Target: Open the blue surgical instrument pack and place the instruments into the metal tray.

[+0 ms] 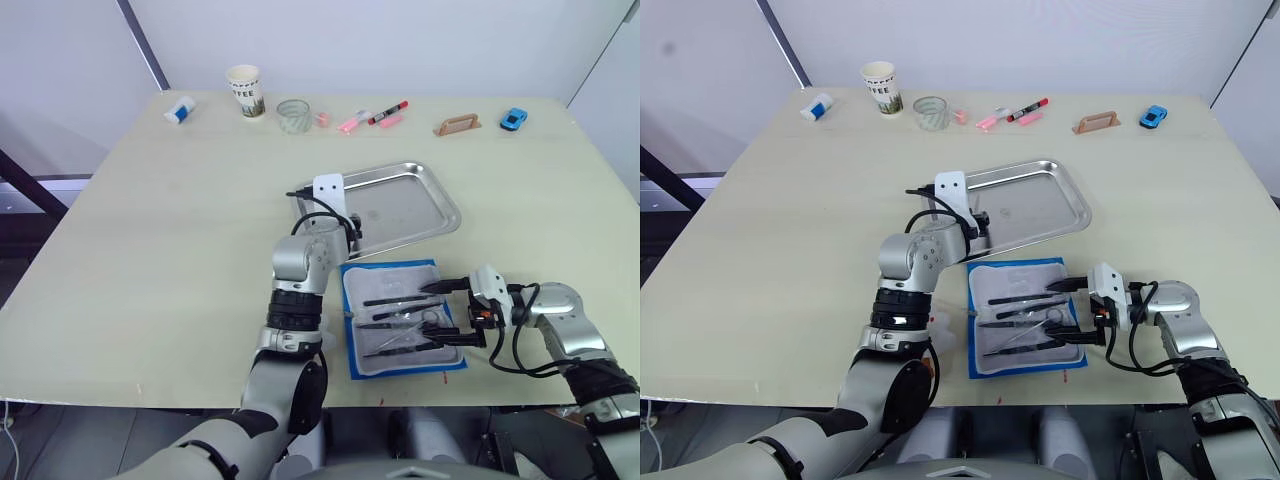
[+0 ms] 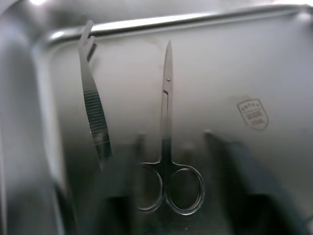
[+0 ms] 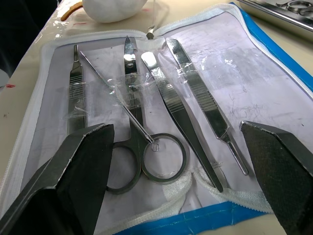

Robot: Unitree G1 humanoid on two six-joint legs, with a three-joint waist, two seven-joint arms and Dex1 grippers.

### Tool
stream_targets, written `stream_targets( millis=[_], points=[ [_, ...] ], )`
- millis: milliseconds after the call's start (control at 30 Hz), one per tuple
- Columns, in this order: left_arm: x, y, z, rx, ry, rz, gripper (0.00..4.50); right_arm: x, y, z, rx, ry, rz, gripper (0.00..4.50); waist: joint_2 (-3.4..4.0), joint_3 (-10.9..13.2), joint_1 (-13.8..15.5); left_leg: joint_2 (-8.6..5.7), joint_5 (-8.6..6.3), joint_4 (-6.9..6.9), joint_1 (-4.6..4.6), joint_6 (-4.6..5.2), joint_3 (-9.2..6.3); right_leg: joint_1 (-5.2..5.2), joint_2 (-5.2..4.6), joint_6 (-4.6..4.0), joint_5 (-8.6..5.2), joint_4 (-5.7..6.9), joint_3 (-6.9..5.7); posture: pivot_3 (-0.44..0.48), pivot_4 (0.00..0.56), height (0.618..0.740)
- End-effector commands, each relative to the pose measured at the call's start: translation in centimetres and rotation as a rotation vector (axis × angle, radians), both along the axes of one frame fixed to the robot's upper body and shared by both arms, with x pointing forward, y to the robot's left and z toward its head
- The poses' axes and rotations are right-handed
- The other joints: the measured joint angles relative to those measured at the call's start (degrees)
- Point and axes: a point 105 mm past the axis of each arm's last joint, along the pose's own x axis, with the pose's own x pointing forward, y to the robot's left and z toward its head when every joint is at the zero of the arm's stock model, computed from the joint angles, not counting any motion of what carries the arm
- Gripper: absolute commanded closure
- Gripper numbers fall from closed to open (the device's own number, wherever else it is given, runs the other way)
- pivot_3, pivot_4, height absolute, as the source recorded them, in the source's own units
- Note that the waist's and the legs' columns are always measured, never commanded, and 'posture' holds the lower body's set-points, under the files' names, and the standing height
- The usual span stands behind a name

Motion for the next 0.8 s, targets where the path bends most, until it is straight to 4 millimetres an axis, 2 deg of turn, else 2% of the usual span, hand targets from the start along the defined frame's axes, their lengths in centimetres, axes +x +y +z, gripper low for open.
stream_targets(
  millis=[33, 167, 267, 400, 467, 567, 633, 700, 800],
  points=[
    [-0.9, -3.7, 1.8, -0.096, -0.067, -0.101, 0.29, -0.9, -0.4, -1.8, -0.051, 0.080, -0.001, 0.00, 0.00, 0.00, 0.01, 0.00, 0.00, 0.00, 0.00, 0.00, 0.00, 0.00, 0.00, 0.00, 0.00, 0.00, 0.00, 0.000, 0.150, 0.740],
    [-1.0, -5.2, 5.4, -0.194, -0.245, -0.274, 0.29, -0.8, -0.3, -1.8, -0.050, 0.079, -0.001, 0.00, 0.00, 0.01, 0.01, 0.00, 0.00, 0.00, -0.02, -0.01, 0.00, 0.00, 0.00, 0.00, 0.00, -0.01, -0.01, 0.000, 0.150, 0.740],
    [-1.8, -6.0, 7.4, -0.287, -0.324, -0.415, 0.29, -0.8, -0.3, -1.8, -0.048, 0.078, -0.001, 0.00, 0.01, 0.00, -0.06, 0.00, 0.02, 0.00, 0.00, -0.04, 0.03, 0.01, 0.00, 0.00, 0.00, -0.04, 0.01, 0.000, 0.150, 0.740],
    [-4.3, -6.5, 10.3, -0.349, -0.497, -0.726, 0.29, -0.8, -0.2, -1.8, -0.045, 0.078, -0.001, 0.00, 0.03, 0.00, -0.22, 0.00, 0.03, -0.04, 0.02, -0.06, 0.04, 0.00, 0.01, 0.00, 0.00, -0.04, 0.01, 0.000, 0.150, 0.740],
    [-5.7, -6.0, 10.4, -0.320, -0.546, -0.880, 0.29, -0.8, -0.2, -1.8, -0.044, 0.077, -0.002, 0.00, 0.04, 0.00, -0.30, 0.00, 0.03, -0.05, 0.02, -0.06, 0.05, 0.00, 0.01, 0.00, 0.00, -0.04, 0.02, 0.000, 0.150, 0.740],
    [-7.1, -4.4, 9.5, -0.265, -0.552, -1.047, 0.29, -0.9, -0.2, -1.7, -0.040, 0.075, -0.003, 0.00, 0.06, -0.01, -0.25, 0.00, 0.03, -0.07, 0.04, -0.06, 0.05, 0.00, 0.01, -0.01, -0.01, -0.04, 0.02, 0.000, 0.150, 0.740],
    [-7.9, -3.3, 8.5, -0.212, -0.542, -1.132, 0.29, -1.0, -0.2, -1.7, -0.038, 0.075, -0.005, 0.00, 0.06, -0.01, -0.25, 0.00, 0.03, -0.05, 0.03, -0.06, 0.04, 0.02, 0.01, -0.01, 0.00, -0.06, 0.01, 0.000, 0.150, 0.740],
    [-9.0, -1.1, 7.1, -0.173, -0.492, -1.219, 0.29, -1.1, -0.3, -1.7, -0.034, 0.075, -0.012, 0.00, 0.07, -0.01, -0.21, 0.00, 0.03, -0.05, 0.02, -0.05, 0.02, 0.02, 0.01, -0.01, -0.01, -0.07, -0.01, 0.000, 0.150, 0.740],
    [-9.8, 1.2, 5.1, -0.085, -0.420, -1.267, 0.29, -1.3, -0.3, -1.7, -0.030, 0.077, -0.022, 0.00, 0.07, 0.00, -0.19, 0.02, 0.02, -0.06, 0.01, -0.03, 0.02, 0.02, 0.02, -0.01, -0.01, -0.10, -0.01, 0.000, 0.150, 0.740]
  ],
)
